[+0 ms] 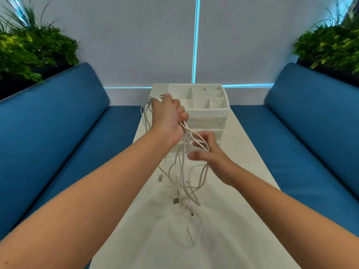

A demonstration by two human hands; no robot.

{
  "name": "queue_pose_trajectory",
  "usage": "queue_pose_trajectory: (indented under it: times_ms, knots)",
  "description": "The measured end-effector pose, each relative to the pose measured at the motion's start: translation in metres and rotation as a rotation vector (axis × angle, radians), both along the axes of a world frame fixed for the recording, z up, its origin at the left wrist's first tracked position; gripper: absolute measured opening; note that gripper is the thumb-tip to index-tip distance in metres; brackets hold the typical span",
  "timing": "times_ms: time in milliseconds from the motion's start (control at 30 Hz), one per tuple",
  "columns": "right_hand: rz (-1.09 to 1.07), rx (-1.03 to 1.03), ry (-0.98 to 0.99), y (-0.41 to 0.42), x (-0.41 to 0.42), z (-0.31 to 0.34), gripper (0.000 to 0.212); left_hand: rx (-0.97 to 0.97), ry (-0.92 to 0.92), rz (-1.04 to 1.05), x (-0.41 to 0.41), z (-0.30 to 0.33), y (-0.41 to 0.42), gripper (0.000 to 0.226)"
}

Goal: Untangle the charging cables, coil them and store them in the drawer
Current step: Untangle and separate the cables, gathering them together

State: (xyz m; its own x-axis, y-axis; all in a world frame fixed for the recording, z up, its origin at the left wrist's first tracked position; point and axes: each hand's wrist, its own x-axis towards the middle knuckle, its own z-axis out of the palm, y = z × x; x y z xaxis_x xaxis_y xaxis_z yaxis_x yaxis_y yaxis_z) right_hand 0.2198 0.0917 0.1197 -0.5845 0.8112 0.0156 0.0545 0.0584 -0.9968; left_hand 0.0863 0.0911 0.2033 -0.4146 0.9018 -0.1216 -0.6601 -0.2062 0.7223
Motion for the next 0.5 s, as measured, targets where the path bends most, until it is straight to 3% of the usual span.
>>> queue_pose_trajectory:
  times_ms: [67, 133, 200, 300, 400, 500]
  knots:
    - [0.126, -0.077, 0.091, 0.007, 0.001, 0.015, 0.083, -0.041, 0.025, -0.018, 0.002, -0.012, 0.001, 0.020]
    - [0.217, 0.030, -0.040, 0.008, -0.004, 0.022, 0.052, -0.059, 0.013, -0.027, 0.006, -0.021, 0.003, 0.020]
    - [0.171, 0.144, -0.184, 0.007, -0.011, 0.014, 0.023, -0.053, 0.031, -0.025, 0.006, -0.020, 0.005, 0.016]
    - [0.115, 0.186, -0.268, 0.011, -0.007, -0.009, 0.018, -0.047, 0.145, 0.032, -0.005, -0.005, 0.008, 0.008]
    - [0.037, 0.264, -0.432, 0.024, 0.016, -0.026, 0.016, -0.041, 0.225, 0.077, -0.027, 0.012, 0.006, 0.019]
    - [-0.062, 0.253, -0.446, 0.033, 0.029, -0.029, 0.009, -0.054, 0.251, 0.070, -0.036, 0.015, 0.002, 0.025]
